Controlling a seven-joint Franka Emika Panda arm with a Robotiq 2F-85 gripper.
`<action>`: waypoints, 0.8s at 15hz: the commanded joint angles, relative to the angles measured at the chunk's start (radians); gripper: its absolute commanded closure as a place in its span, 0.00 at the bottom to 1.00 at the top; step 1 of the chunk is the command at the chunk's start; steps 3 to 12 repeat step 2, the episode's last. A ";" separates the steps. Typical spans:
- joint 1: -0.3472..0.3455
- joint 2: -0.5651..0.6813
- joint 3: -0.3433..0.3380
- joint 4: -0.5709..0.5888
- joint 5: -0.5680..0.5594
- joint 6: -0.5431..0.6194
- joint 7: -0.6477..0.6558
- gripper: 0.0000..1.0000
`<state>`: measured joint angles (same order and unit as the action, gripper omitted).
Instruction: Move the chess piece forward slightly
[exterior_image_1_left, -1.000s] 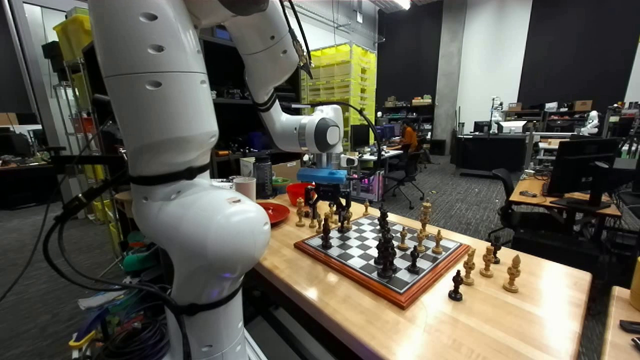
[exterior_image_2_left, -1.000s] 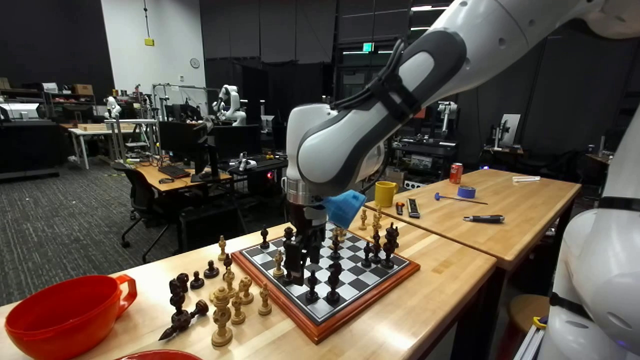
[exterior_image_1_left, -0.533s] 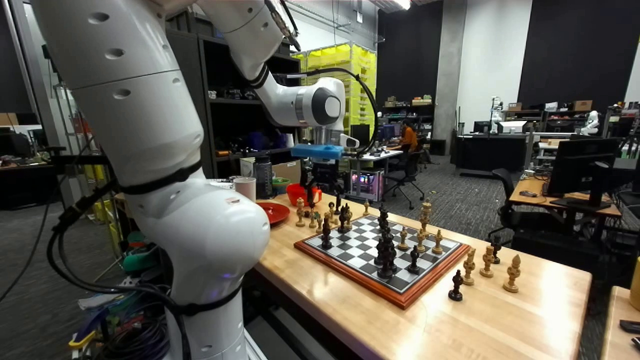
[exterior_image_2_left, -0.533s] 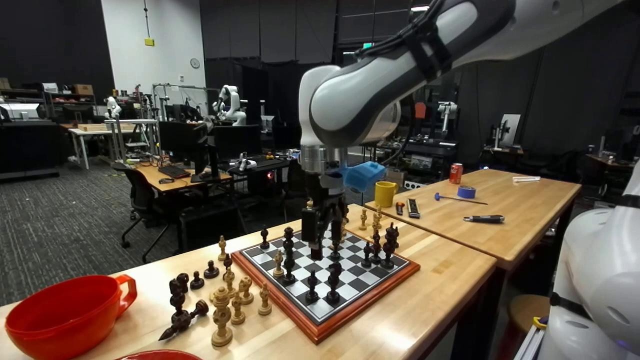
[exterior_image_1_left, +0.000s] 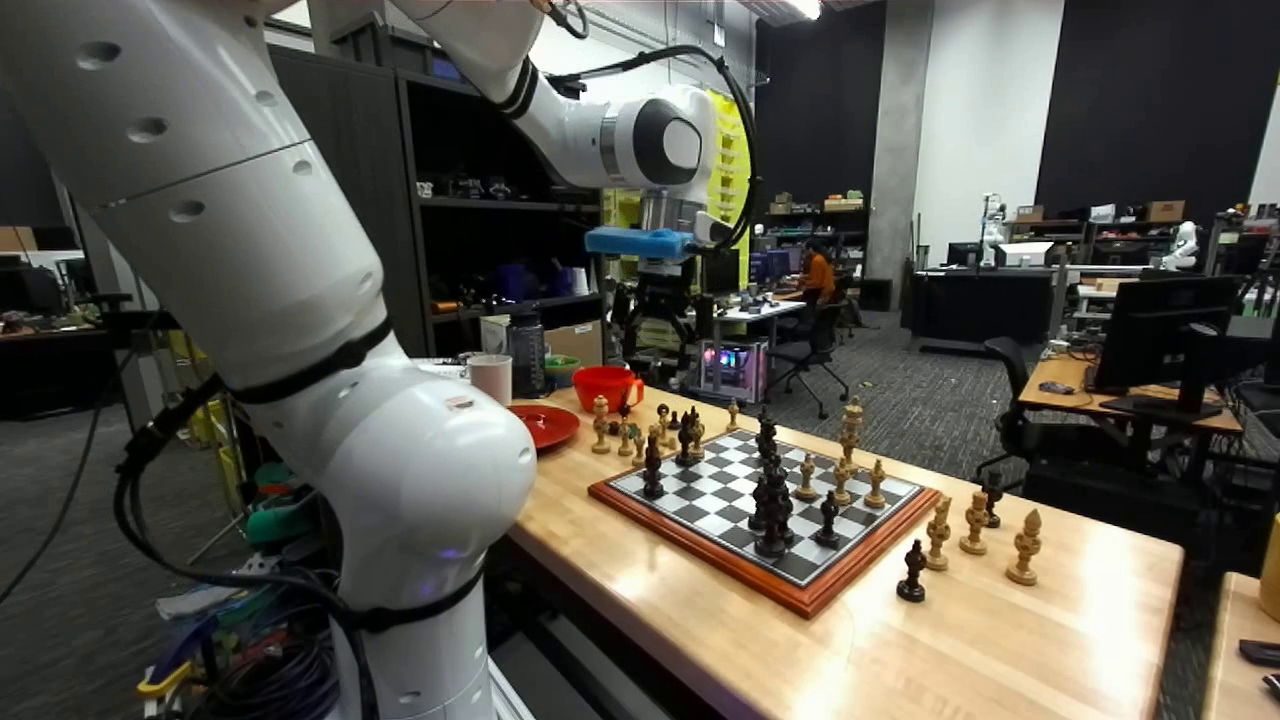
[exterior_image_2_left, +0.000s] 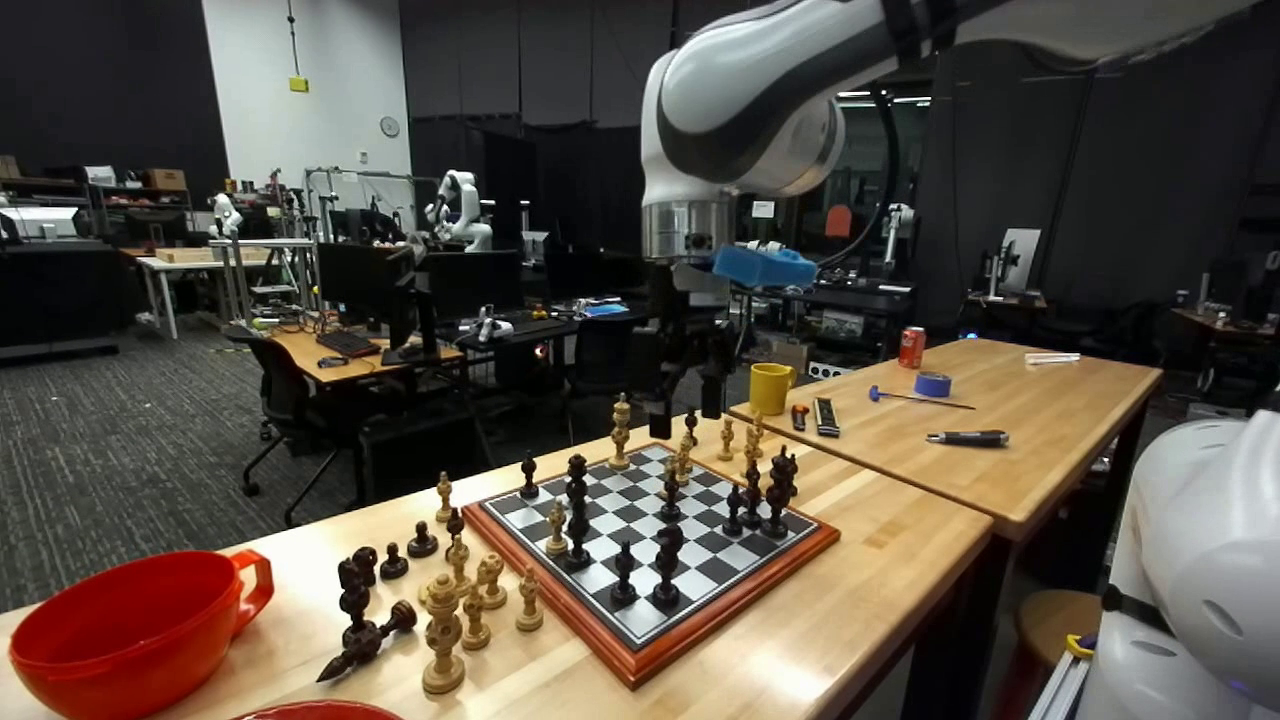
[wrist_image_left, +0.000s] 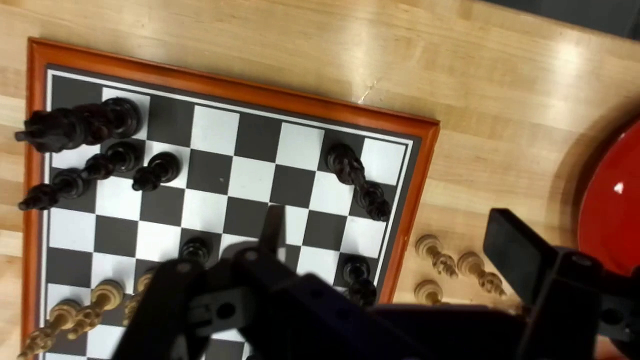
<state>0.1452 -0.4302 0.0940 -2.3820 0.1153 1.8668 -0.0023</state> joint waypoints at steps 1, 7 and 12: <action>-0.014 -0.003 -0.004 0.011 0.011 -0.006 0.002 0.00; -0.020 -0.005 -0.010 0.017 0.016 -0.008 0.005 0.00; -0.020 -0.005 -0.010 0.017 0.016 -0.008 0.005 0.00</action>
